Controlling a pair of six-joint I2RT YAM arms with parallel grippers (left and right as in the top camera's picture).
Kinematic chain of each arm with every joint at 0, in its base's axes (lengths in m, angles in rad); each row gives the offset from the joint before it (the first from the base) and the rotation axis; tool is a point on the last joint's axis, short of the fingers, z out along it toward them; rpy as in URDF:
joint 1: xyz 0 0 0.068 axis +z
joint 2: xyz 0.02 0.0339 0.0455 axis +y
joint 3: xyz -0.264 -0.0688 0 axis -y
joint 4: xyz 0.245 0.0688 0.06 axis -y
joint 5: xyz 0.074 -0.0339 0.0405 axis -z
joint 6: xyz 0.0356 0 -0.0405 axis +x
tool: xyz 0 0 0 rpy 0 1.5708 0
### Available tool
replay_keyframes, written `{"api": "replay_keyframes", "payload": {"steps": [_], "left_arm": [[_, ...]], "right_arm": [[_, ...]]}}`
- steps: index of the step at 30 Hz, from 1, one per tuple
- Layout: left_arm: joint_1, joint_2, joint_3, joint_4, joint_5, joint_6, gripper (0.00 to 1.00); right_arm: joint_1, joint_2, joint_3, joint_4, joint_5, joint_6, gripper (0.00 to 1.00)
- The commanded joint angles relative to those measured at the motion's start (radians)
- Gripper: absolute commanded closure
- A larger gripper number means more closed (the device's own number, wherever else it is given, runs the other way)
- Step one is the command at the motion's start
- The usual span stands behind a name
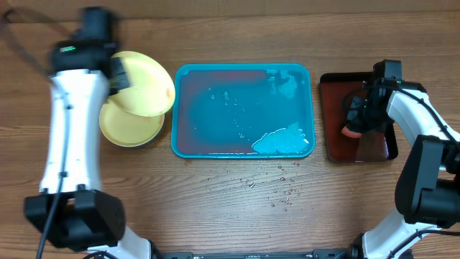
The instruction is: Clean dirty plates on tray and stack at the side
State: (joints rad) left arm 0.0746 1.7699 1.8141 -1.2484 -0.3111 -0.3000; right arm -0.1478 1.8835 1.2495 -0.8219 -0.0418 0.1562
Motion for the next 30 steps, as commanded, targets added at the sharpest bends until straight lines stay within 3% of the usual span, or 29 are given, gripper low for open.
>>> {"api": "replay_keyframes", "payload": {"steps": [1, 7, 11, 14, 21, 26, 30], "left_arm": [[0.220, -0.024, -0.070, 0.058, 0.591, 0.219, 0.96], [0.380, -0.023, -0.222, 0.133, 0.704, 0.309, 0.96], [0.420, -0.023, -0.334, 0.222, 0.734, 0.301, 0.96], [0.422, -0.023, -0.373, 0.269, 0.681, 0.290, 0.96], [0.401, -0.023, -0.381, 0.320, 0.358, 0.151, 0.96], [0.401, -0.016, -0.397, 0.365, 0.369, 0.106, 0.96], [0.401, 0.019, -0.427, 0.393, 0.476, 0.105, 0.96]], "right_arm": [[0.002, -0.015, 0.000, 0.006, -0.005, -0.005, 0.96], [0.002, -0.015, 0.000, 0.005, -0.005, -0.005, 0.96], [0.002, -0.015, 0.000, 0.005, -0.005, -0.004, 0.96], [0.003, -0.015, 0.000, 0.005, -0.005, 0.000, 0.96], [0.003, -0.015, 0.000, -0.008, -0.013, -0.001, 0.96], [0.003, -0.015, 0.000, -0.010, -0.013, -0.001, 0.96], [0.003, -0.015, 0.000, -0.010, -0.013, -0.001, 0.96]]}}
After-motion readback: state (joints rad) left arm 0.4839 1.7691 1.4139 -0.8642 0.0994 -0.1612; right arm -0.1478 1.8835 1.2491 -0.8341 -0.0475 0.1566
